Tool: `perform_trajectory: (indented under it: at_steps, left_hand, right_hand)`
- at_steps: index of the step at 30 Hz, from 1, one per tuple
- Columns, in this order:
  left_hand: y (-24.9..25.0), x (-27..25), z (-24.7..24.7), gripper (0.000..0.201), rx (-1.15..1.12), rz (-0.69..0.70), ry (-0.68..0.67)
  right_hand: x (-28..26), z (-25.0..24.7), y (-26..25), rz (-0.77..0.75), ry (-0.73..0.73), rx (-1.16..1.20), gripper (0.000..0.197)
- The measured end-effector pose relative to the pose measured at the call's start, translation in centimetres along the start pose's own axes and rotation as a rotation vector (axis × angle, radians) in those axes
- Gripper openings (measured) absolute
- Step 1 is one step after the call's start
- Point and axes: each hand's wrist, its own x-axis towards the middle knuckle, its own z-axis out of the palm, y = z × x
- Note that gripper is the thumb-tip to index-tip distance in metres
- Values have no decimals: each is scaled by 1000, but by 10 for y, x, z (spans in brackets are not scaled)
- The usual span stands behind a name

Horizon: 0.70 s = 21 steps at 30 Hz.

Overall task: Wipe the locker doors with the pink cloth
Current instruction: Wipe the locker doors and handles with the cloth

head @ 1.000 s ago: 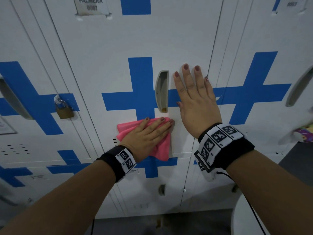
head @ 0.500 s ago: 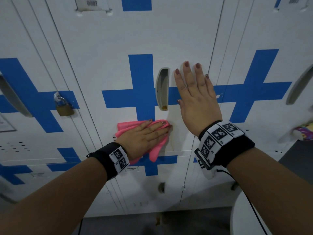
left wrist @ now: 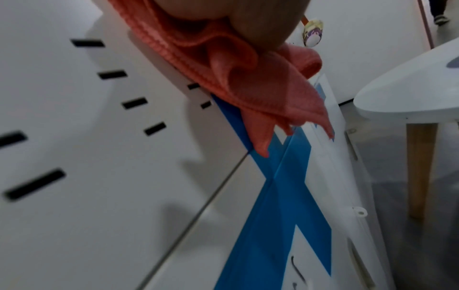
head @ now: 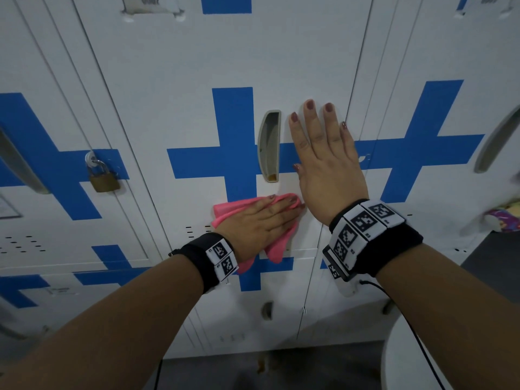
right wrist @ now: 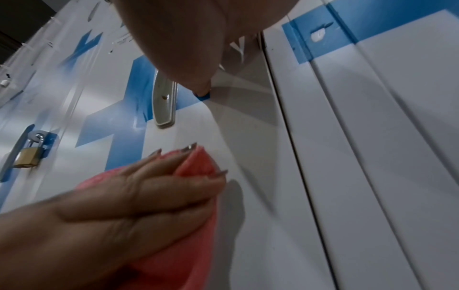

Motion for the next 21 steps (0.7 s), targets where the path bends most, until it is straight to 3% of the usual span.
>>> perform_trajectory:
  at_steps: [2, 6, 8, 11, 13, 16, 19, 21]
  left_hand:
    - [3, -3, 1, 108, 0, 25, -4]
    - [-5, -11, -1, 76, -37, 82, 40]
    - [-10, -15, -1, 62, -60, 63, 92]
    - [-12, -22, -2, 56, -127, 1, 185]
    - [-11, -26, -7, 58, -188, -77, 250]
    - [-12, -35, -15, 69, -281, -312, 327]
    - [-10, -37, -17, 54, -331, -562, 442]
    - [-2, -36, -9, 63, -296, -581, 415]
  right_hand:
    - [0, -1, 0, -4, -7, -1, 74]
    - [0, 0, 0, -5, -11, -5, 74]
    - [0, 0, 1, -6, -9, -7, 74]
    - [0, 1, 1, -3, -10, -7, 75]
    - [0, 1, 1, -2, -12, -3, 76]
    - [0, 0, 0, 2, -17, 0, 76]
    - [0, 0, 1, 4, -18, -7, 77]
    - [0, -1, 1, 2, -17, -4, 77]
